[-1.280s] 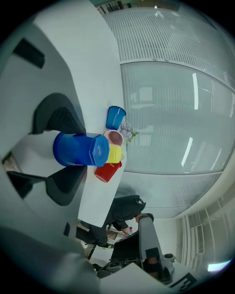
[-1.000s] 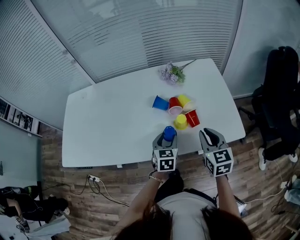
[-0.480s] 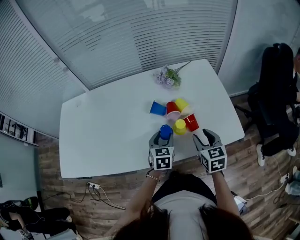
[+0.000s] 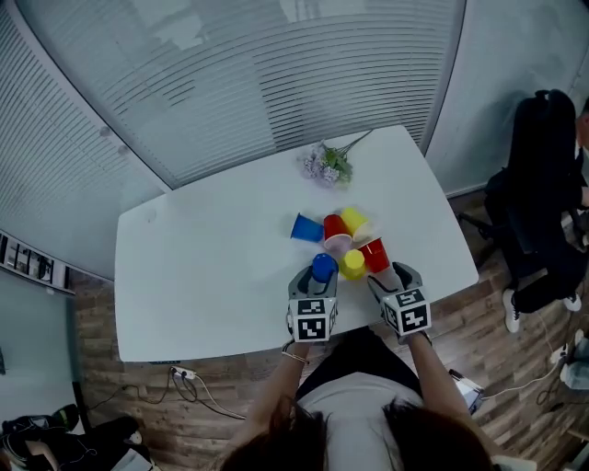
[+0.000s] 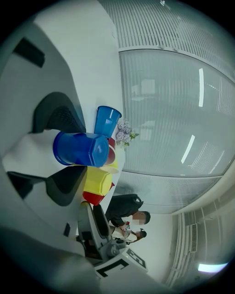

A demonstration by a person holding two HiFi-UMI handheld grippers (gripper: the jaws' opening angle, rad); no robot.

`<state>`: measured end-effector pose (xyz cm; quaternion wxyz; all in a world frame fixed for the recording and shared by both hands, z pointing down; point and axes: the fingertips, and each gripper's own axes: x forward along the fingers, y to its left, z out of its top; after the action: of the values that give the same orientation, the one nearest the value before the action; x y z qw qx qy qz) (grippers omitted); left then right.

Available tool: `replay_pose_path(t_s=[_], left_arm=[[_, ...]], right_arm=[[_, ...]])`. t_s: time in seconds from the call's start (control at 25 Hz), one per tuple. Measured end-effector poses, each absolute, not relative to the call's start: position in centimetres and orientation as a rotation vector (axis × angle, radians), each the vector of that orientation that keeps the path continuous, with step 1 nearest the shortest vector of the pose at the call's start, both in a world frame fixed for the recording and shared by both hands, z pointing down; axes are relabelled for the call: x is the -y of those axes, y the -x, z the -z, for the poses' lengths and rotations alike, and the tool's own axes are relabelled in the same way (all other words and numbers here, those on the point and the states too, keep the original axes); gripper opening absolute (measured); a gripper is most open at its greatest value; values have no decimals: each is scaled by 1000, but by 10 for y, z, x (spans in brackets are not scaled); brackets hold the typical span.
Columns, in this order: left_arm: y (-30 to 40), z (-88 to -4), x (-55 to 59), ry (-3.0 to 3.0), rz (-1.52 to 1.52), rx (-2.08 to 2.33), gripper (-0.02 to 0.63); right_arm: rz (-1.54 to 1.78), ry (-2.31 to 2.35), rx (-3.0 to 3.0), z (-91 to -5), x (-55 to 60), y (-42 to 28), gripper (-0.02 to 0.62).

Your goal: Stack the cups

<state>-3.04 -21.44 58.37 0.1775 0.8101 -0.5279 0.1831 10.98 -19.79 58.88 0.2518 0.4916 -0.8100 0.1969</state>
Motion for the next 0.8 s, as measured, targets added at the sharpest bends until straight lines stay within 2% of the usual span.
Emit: replay_pose_path(t_s=[0.24,0.28,0.32,0.36,0.8], left_arm=[[36,-581,208,-2268,-520,1478,250],[36,-580,206,-2265,-522,1480,250],[36,-580,205,-2264,-522,1481,250],[37,-579,205,-2264,-521,1482,250],[38,-566,209,-2279,-484,1504,250]], right_arm=[[-532,-1317,2166,-602,211,-109,302],[-526,-1316,2154,-603,212,-111,289],[-520,-1314,2144,-604,213,-113,250],[-516,-1309,2139,-604,214,-115,244],[-430,-1205,2119,-575,211,-137,244]])
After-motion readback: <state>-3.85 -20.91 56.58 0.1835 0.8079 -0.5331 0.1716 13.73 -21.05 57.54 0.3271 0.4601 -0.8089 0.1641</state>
